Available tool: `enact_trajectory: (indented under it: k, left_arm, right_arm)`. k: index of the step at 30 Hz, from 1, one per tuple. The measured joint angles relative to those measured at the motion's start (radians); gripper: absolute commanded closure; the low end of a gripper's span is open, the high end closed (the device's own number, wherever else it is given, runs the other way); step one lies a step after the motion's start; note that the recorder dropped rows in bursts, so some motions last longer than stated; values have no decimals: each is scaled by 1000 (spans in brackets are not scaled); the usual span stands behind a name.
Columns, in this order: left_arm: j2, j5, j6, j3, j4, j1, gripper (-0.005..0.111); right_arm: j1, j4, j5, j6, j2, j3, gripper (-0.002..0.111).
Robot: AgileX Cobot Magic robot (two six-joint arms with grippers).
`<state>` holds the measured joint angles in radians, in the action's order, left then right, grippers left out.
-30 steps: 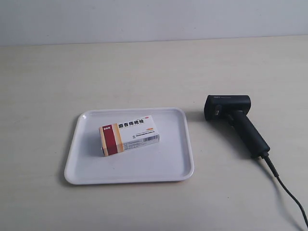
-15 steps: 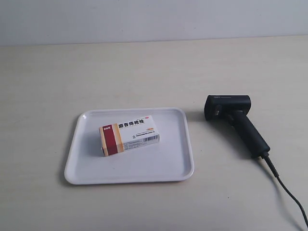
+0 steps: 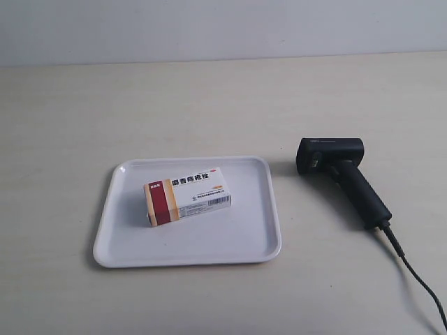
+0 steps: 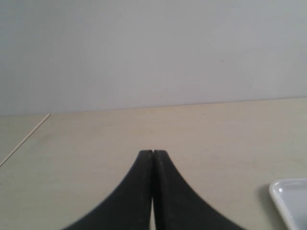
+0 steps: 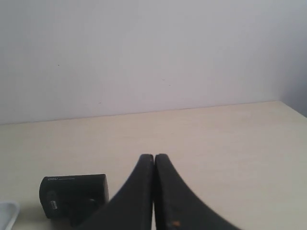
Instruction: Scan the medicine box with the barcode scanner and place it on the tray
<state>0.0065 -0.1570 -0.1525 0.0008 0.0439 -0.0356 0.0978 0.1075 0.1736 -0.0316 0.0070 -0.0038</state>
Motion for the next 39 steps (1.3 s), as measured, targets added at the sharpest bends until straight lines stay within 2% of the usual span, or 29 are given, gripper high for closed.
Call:
enact_trajectory:
  k: [39]
  left_arm:
    - [0, 0, 0, 0, 0, 0, 104]
  right_arm:
    - [0, 29, -6, 0, 0, 0, 108]
